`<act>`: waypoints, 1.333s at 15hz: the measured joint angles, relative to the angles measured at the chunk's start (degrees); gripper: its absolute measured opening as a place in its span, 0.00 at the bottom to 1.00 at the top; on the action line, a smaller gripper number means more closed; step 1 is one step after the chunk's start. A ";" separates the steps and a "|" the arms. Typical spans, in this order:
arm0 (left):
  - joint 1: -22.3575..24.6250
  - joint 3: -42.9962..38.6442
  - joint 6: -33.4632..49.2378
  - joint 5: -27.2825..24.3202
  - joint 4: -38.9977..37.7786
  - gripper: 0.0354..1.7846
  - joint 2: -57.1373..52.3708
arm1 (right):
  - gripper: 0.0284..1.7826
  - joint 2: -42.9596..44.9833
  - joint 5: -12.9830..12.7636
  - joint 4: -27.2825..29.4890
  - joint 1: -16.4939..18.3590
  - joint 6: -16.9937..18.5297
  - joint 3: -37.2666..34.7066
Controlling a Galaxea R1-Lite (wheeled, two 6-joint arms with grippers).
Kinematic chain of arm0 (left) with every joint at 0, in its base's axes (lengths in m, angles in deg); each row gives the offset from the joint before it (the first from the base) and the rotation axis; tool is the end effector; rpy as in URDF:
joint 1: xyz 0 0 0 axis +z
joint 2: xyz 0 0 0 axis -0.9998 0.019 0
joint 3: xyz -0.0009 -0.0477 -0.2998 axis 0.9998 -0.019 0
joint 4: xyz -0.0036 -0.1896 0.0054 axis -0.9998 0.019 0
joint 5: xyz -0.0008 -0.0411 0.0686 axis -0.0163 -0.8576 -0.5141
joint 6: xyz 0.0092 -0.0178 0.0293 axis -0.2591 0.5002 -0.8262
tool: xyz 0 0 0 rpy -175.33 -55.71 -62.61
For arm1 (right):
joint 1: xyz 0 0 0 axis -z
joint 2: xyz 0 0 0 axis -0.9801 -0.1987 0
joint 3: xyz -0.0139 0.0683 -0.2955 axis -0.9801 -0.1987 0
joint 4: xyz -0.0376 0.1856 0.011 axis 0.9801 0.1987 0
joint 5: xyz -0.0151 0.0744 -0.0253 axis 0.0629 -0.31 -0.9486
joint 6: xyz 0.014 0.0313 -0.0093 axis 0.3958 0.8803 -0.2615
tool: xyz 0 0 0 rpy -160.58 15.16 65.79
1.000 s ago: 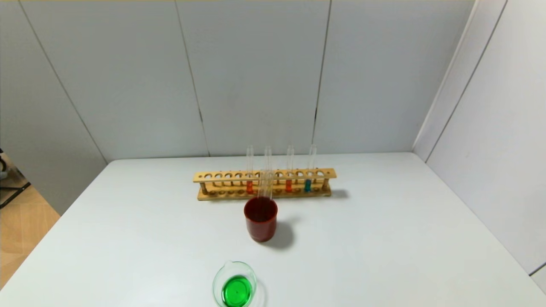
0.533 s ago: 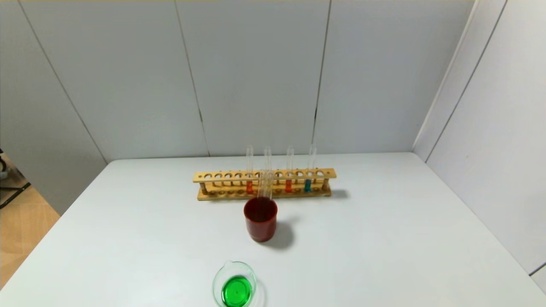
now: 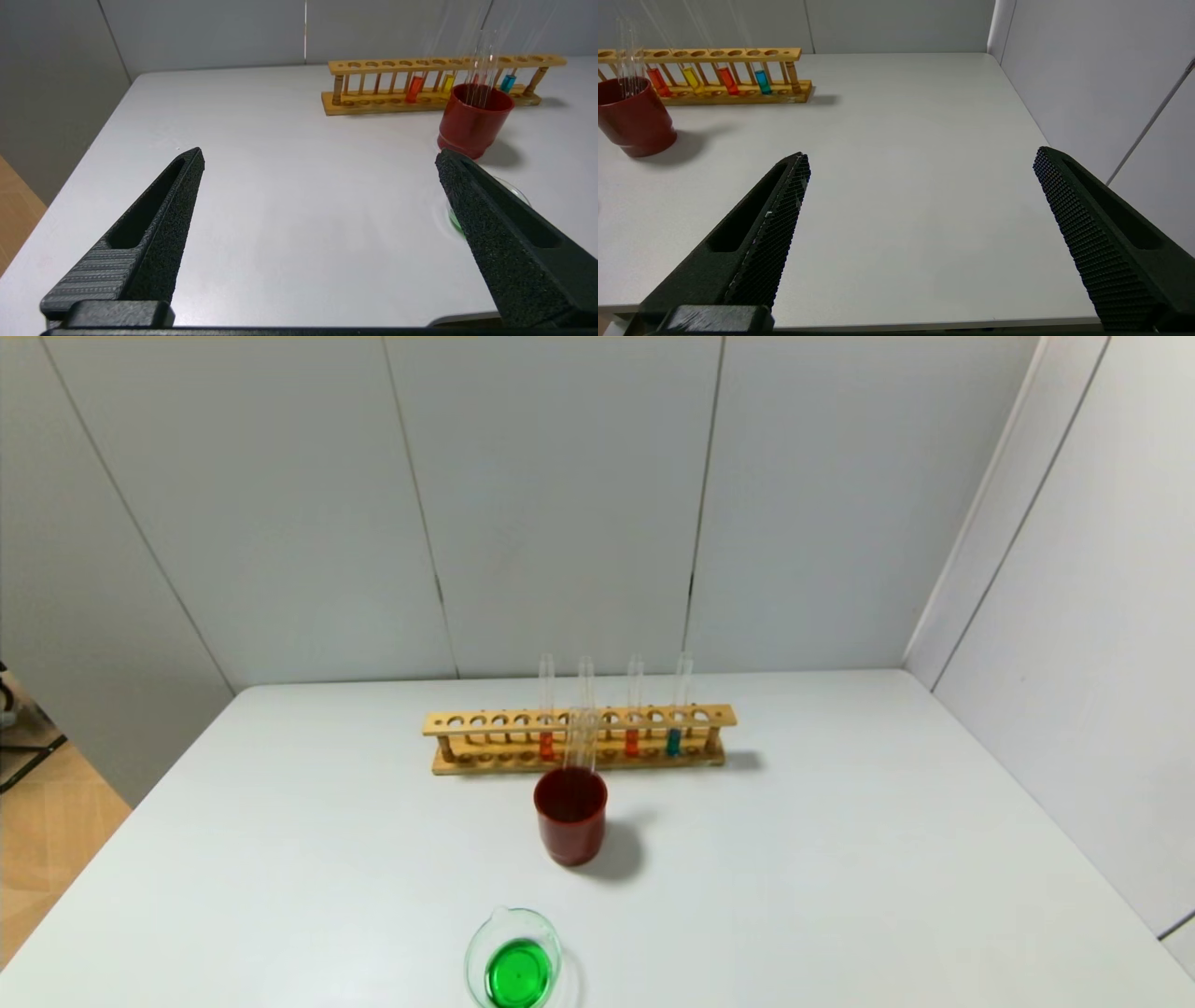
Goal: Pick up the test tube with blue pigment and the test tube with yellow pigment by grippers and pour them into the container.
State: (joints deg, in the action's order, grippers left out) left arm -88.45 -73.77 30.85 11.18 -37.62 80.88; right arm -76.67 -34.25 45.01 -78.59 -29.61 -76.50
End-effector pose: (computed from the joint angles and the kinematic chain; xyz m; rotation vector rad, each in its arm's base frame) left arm -0.0148 -0.0028 0.0838 -0.0327 -0.0670 -0.0700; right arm -0.0141 -0.0001 0.0759 0.0077 -0.0046 0.0009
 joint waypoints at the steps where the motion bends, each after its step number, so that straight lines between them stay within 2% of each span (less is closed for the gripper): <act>1: 0.00 -0.02 -0.06 0.16 0.48 0.98 0.00 | 0.98 0.00 0.00 0.00 0.00 0.00 0.00; 4: -0.05 -0.13 -5.45 3.88 2.76 0.98 -0.02 | 0.98 0.00 0.00 0.00 -0.02 0.00 0.00; 5: -0.09 -0.05 -6.55 2.39 3.99 0.98 -0.02 | 0.98 0.00 0.00 0.00 -0.02 0.00 0.00; 8: -0.13 0.76 -6.83 2.12 6.38 0.98 -0.02 | 0.98 0.00 0.00 0.00 0.00 -0.02 0.00; 20: -0.16 0.80 -6.55 2.12 5.84 0.98 -0.02 | 0.98 0.00 0.00 -0.01 -0.05 -0.09 0.00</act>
